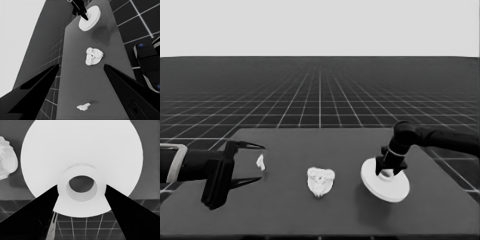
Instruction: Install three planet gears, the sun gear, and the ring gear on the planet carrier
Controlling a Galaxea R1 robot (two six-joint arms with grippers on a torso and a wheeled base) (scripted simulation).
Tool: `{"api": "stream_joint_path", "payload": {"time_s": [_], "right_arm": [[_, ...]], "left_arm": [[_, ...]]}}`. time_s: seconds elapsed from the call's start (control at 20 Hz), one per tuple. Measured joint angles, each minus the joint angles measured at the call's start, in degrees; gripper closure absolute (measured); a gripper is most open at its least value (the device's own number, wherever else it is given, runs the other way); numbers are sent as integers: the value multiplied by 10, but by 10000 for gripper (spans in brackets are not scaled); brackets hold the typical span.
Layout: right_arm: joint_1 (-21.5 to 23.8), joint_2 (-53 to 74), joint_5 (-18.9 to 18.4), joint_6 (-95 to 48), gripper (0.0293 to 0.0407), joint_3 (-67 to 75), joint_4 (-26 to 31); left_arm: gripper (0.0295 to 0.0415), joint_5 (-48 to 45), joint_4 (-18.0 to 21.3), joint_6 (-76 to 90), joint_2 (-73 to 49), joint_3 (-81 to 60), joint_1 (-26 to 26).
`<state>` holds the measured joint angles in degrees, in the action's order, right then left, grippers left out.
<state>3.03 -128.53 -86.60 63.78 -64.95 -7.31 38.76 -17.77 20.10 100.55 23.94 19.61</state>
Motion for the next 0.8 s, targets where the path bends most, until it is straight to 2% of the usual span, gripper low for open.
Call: {"api": "stream_joint_path", "payload": {"time_s": [0.05, 0.1, 0.15, 0.25, 0.5, 0.6, 0.8], "right_arm": [[-5, -101, -18, 150, 351, -27, -14], [-8, -250, -25, 209, 351, -80, -18], [-11, -343, -24, 206, 351, -152, -18], [-13, -426, -20, 176, 351, -252, -19], [-14, -465, -17, 152, 351, -314, -19], [-50, -472, -7, 139, 351, -334, -54], [-67, -475, -1, 132, 351, -347, -70]], "left_arm": [[326, 0, 0, 0, 0, 0, 0], [326, 0, 0, 0, 0, 0, 0], [326, 0, 0, 0, 0, 0, 0], [326, 0, 0, 0, 0, 0, 0], [326, 0, 0, 0, 0, 0, 0], [326, 0, 0, 0, 0, 0, 0], [326, 0, 0, 0, 0, 0, 0]]}}
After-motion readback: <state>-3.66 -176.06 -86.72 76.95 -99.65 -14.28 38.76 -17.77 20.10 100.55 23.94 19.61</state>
